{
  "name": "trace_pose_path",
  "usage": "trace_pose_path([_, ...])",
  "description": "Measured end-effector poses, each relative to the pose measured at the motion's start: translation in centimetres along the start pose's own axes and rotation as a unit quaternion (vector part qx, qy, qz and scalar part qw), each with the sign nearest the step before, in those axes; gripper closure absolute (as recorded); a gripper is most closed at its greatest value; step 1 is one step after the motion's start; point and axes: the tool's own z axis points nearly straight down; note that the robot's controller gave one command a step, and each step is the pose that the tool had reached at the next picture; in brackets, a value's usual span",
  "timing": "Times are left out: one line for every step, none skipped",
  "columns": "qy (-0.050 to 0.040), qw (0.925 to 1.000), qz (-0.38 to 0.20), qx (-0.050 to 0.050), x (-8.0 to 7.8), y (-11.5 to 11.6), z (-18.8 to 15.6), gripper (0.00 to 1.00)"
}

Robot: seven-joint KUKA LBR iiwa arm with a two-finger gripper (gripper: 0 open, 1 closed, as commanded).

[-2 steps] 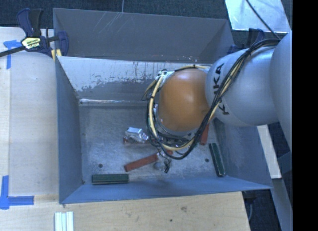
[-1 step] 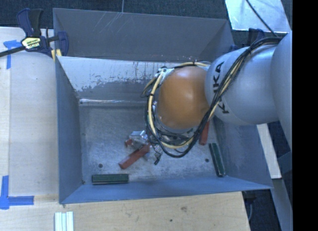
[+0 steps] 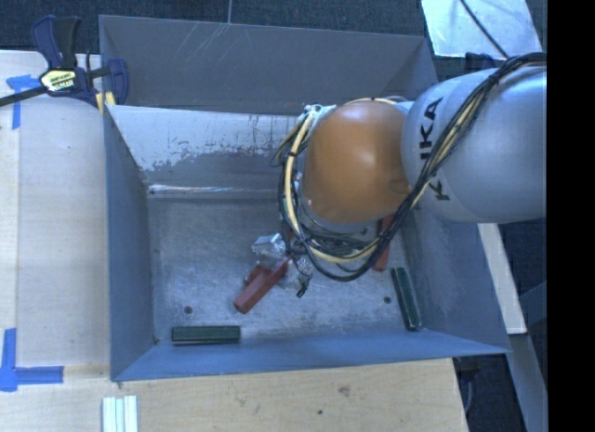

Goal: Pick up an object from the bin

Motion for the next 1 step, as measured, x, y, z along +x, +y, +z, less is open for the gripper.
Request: trace_pose_path([0.001,1.0,0.002,-0.001,-0.11,-0.07,-0.89,1.0])
